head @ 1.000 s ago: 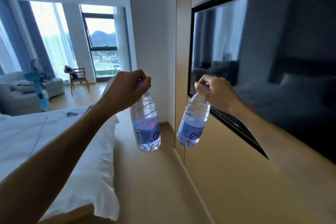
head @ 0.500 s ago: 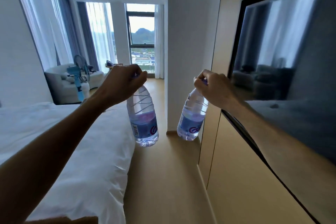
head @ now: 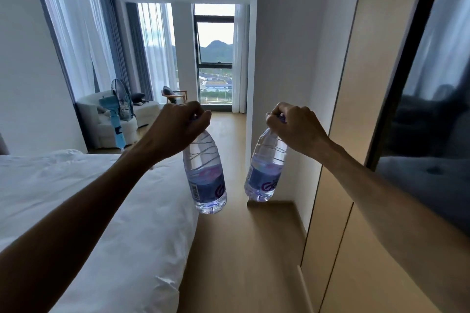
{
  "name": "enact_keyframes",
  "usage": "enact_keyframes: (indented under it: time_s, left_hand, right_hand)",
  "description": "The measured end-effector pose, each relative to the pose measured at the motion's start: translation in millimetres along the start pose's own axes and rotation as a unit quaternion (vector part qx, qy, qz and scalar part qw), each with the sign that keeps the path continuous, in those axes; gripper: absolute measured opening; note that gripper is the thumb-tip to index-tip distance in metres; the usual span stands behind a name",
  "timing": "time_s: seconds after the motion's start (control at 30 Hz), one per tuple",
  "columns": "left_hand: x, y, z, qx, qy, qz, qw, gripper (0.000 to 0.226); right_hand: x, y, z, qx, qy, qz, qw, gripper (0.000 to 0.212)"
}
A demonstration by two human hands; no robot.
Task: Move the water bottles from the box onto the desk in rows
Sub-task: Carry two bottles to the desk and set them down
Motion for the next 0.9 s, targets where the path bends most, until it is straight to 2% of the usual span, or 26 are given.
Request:
enact_keyframes:
  time_s: [0.3, 0.63, 0.9]
  left_hand:
    - [48.4, -97.7, 111.4, -0.021, -0.015, -0.012, 1.000, 0.018]
    - [126.1, -203.4, 237.8, -0.016, -0.070, -0.016, 0.997, 0.028]
    - [176.7, -296.5, 329.8, -0.061, -0.100, -0.017, 0.993, 0.028]
  right_hand:
    - [83.7, -117.8, -50.5, 0.011, 0.000, -0.028, 1.000, 0.027]
    - [197.2, -266.0, -126.1, -0.038, -0.020, -0.033, 0.999, 0.029]
    - [273.1, -391.4, -184.5, -0.071, -0.029, -0.023, 0.997, 0.030]
Point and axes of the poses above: each hand's wrist, its own y-axis away from the middle knuckle, its own x-axis out of the palm, z = x × y, the point moved 3 cm from there along -y, towards the middle knuckle, and after that the axes turned 13 degrees about y, right-handed, at the moved point
